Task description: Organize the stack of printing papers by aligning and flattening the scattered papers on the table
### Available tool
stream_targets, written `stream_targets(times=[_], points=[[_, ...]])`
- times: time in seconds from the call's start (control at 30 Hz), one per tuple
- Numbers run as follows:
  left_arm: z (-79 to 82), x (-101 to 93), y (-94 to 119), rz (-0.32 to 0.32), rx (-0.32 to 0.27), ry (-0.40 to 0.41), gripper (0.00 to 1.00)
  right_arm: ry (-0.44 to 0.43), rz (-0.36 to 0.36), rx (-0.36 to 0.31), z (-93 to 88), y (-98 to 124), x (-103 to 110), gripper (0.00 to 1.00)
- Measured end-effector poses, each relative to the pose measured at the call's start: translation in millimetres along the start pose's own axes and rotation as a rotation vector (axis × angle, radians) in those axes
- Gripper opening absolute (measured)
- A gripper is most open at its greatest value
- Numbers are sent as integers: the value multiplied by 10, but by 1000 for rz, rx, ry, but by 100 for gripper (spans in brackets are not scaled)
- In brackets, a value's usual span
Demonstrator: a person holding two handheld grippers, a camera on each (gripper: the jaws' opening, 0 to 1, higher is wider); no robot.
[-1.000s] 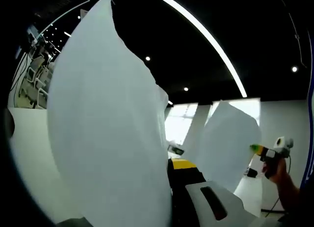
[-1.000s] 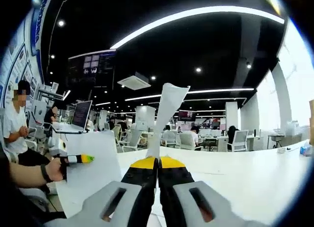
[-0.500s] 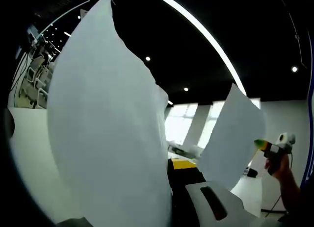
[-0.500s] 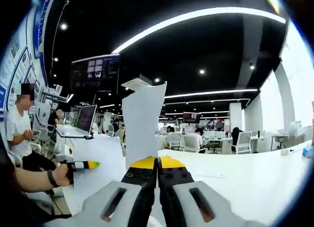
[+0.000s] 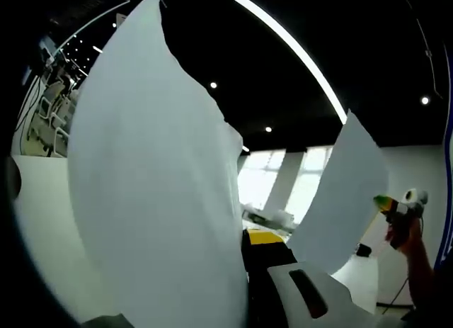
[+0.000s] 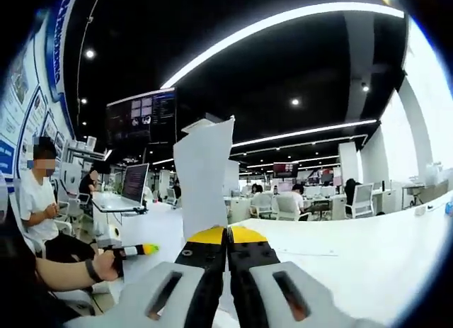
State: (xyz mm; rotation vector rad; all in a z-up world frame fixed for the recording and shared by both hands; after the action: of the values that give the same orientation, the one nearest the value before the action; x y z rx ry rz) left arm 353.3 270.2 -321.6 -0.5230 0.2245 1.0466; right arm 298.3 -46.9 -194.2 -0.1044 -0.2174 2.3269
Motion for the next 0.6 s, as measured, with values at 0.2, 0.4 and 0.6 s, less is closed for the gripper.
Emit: stream_targets(times=[0.2,0.4,0.6], points=[[-2,-9,0,0,-2,1,6,-2,23,0,67,36,45,0],[-6,-17,4,0,-1,0,6,-46,71,7,103,62,132,0],[-8,-35,4,-1,-1,0,6,-60,97,18,114,68,182,0]])
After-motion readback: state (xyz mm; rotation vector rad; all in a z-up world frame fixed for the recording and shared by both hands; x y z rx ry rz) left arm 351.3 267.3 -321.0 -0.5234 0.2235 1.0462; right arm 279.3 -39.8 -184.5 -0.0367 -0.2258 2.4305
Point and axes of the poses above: the point that each gripper's makers call its tool centre point, and the gripper's own axes: y roughly backward along the fingers, x roughly to its left, z roughly out of its top, the point moved 3 cm from there along y, roughly backward along the fingers, and after that the axes turned 1 degree about -z, right-handed, at the moved point
